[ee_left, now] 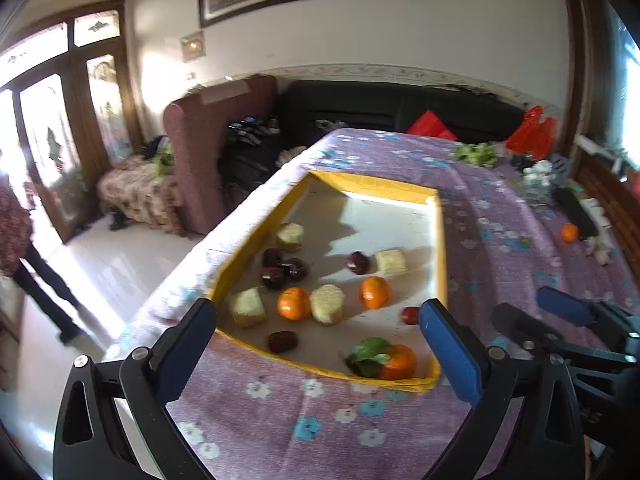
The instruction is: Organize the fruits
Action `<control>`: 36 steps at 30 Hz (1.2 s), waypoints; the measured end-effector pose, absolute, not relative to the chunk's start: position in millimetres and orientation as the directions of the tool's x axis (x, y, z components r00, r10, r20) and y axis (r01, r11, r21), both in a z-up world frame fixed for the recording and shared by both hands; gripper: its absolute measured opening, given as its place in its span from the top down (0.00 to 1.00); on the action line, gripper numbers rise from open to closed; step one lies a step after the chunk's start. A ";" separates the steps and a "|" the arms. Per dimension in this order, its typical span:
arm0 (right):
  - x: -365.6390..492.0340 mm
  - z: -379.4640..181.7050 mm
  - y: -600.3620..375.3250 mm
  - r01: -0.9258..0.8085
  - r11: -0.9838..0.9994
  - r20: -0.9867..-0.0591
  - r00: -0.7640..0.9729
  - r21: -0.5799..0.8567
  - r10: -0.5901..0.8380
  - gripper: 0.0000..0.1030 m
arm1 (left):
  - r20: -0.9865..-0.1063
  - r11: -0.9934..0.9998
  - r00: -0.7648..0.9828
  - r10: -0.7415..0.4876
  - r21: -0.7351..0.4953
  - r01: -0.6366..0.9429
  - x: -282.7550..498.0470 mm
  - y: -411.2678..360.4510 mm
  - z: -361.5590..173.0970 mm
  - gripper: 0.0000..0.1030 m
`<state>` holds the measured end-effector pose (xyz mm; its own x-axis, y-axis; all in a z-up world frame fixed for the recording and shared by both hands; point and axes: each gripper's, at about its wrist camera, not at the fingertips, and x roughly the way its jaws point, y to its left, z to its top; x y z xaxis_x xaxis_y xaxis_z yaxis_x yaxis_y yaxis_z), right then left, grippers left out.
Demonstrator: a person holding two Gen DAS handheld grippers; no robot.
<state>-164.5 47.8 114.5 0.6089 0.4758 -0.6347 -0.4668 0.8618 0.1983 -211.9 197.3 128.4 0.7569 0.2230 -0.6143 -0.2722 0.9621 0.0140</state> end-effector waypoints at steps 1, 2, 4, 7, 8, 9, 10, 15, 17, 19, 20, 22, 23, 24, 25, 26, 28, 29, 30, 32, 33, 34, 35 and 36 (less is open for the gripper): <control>-162.7 113.2 46.3 -0.460 0.867 -0.642 0.610 0.191 0.465 0.33 | -0.619 0.970 0.765 0.177 -0.023 -0.243 -211.0 198.7 129.6 0.02; -161.5 112.4 45.1 -0.456 0.871 -0.646 0.611 0.185 0.457 0.33 | -0.621 0.975 0.772 0.136 -0.056 -0.216 -210.3 199.9 131.7 0.02; -159.6 110.6 39.8 -0.447 0.879 -0.652 0.618 0.167 0.438 0.33 | -0.617 0.979 0.780 0.102 -0.076 -0.188 -208.6 198.7 135.4 0.02; -154.3 109.9 26.6 -0.423 0.895 -0.664 0.631 0.141 0.402 0.32 | -0.601 0.985 0.793 0.102 -0.053 -0.167 -207.7 191.3 140.7 0.02; -152.0 110.2 21.3 -0.414 0.900 -0.666 0.633 0.138 0.394 0.32 | -0.597 0.986 0.796 0.098 -0.048 -0.157 -207.3 188.5 141.2 0.02; -149.0 110.6 13.7 -0.405 0.904 -0.670 0.634 0.136 0.385 0.31 | -0.594 0.989 0.799 0.090 -0.044 -0.144 -207.0 186.3 141.9 0.02; -145.4 111.1 5.5 -0.396 0.909 -0.675 0.635 0.131 0.374 0.31 | -0.593 0.991 0.801 0.084 -0.038 -0.131 -206.9 184.2 142.3 0.02; -117.6 130.1 -67.8 -0.265 0.961 -0.651 0.718 0.075 0.248 0.31 | -0.569 0.991 0.817 0.097 -0.020 -0.131 -208.0 187.9 146.7 0.02; -100.8 136.9 -108.0 -0.175 0.981 -0.649 0.738 0.081 0.185 0.30 | -0.567 0.989 0.818 0.100 -0.033 -0.144 -205.6 193.7 147.4 0.02; -82.9 139.6 -148.0 -0.089 0.992 -0.662 0.739 0.094 0.129 0.30 | -0.571 0.987 0.815 0.097 -0.051 -0.154 -202.0 200.1 146.2 0.02; -74.3 139.2 -166.0 -0.054 0.993 -0.671 0.734 0.100 0.108 0.30 | -0.573 0.986 0.814 0.094 -0.060 -0.156 -200.5 202.7 145.1 0.02; -58.6 137.6 -196.8 0.000 0.993 -0.683 0.725 0.121 0.083 0.30 | -0.576 0.983 0.813 0.090 -0.078 -0.164 -197.5 207.2 143.1 0.02; -51.6 136.0 -210.8 0.025 0.991 -0.685 0.725 0.132 0.073 0.30 | -0.576 0.982 0.813 0.085 -0.089 -0.166 -195.8 209.0 142.1 0.02; -43.5 134.1 -223.1 0.048 0.988 -0.686 0.725 0.144 0.065 0.30 | -0.576 0.981 0.814 0.079 -0.100 -0.165 -193.9 210.3 141.3 0.02; -35.3 131.8 -231.1 0.062 0.986 -0.685 0.726 0.155 0.062 0.30 | -0.577 0.981 0.813 0.074 -0.107 -0.165 -192.6 210.9 141.3 0.02; -25.6 128.9 -237.5 0.071 0.984 -0.687 0.724 0.162 0.061 0.30 | -0.580 0.980 0.812 0.065 -0.117 -0.163 -190.7 211.7 140.9 0.02; -2.2 118.9 -244.5 0.073 0.980 -0.700 0.710 0.182 0.077 0.35 | -0.579 0.978 0.814 0.051 -0.136 -0.158 -188.4 213.0 141.7 0.02; 7.9 113.9 -244.3 0.073 0.979 -0.711 0.698 0.188 0.085 0.38 | -0.576 0.977 0.816 0.049 -0.142 -0.158 -188.1 213.4 142.4 0.02; 21.1 105.5 -243.0 0.075 0.979 -0.728 0.680 0.189 0.089 0.45 | -0.575 0.976 0.817 0.049 -0.144 -0.161 -187.7 214.2 143.4 0.02; 41.8 91.2 -233.5 0.074 0.982 -0.753 0.652 0.173 0.084 0.47 | -0.573 0.975 0.817 0.059 -0.144 -0.171 -187.2 217.7 146.2 0.02; 52.3 82.8 -225.8 0.078 0.987 -0.767 0.639 0.139 0.057 0.47 | -0.573 0.973 0.816 0.069 -0.141 -0.181 -187.3 220.4 148.0 0.02; 61.2 76.0 -219.0 0.082 0.991 -0.777 0.628 0.103 0.029 0.47 | -0.573 0.972 0.815 0.080 -0.138 -0.192 -187.6 223.3 149.8 0.02; 70.2 68.7 -212.1 0.081 0.995 -0.785 0.619 0.065 0.001 0.47 | -0.573 0.969 0.815 0.090 -0.137 -0.203 -188.5 226.9 151.5 0.02; 78.8 62.1 -204.9 0.083 0.996 -0.791 0.611 0.018 -0.037 0.47 | -0.571 0.967 0.815 0.097 -0.139 -0.212 -190.1 230.2 152.7 0.02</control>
